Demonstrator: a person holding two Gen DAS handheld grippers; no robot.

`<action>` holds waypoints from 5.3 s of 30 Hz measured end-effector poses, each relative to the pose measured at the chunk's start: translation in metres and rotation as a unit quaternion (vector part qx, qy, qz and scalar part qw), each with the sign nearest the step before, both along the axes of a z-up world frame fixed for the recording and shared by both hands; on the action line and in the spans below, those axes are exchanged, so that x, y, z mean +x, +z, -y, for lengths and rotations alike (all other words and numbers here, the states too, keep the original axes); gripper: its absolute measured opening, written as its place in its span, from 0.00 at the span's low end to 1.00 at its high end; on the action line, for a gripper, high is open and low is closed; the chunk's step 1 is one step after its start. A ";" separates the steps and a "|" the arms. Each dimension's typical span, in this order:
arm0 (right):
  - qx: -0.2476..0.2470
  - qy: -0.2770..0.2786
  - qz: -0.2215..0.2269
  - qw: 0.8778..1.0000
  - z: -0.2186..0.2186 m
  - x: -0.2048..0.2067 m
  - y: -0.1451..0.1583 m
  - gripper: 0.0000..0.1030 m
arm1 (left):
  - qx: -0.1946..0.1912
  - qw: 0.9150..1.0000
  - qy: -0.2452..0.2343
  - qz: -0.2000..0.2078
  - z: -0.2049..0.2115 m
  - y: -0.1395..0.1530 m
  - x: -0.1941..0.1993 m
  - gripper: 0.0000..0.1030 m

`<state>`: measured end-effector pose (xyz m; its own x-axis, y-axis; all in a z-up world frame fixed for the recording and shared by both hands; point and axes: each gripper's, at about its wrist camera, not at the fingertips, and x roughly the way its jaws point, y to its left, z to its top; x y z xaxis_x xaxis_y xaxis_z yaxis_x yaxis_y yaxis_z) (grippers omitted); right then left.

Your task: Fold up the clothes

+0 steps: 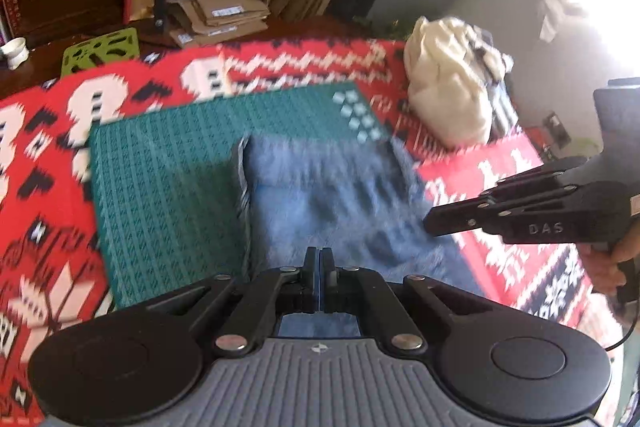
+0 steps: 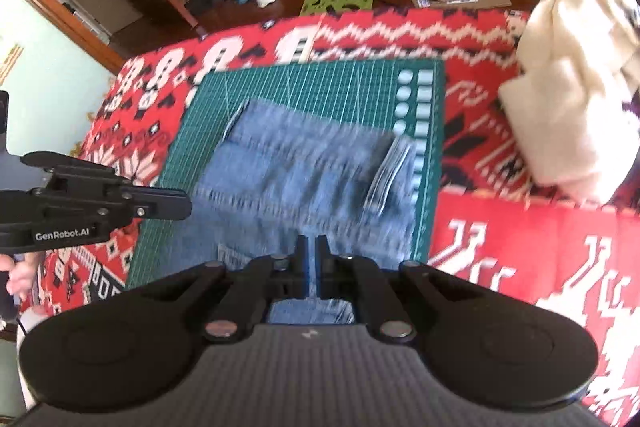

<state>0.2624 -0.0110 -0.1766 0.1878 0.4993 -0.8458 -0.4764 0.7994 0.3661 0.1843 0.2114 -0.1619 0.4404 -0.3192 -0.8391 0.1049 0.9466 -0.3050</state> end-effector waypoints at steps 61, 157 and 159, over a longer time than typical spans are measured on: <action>-0.004 -0.081 -0.005 0.997 0.080 -0.027 -0.030 0.04 | 0.006 1.000 0.008 0.004 0.013 -0.034 -0.010 0.02; -0.053 0.012 0.115 0.992 0.053 -0.240 -0.024 0.03 | -0.034 0.996 0.080 0.003 -0.016 -0.051 -0.210 0.03; -0.053 0.007 0.105 0.993 0.066 -0.241 -0.025 0.00 | -0.043 0.995 0.089 -0.003 -0.022 -0.052 -0.214 0.02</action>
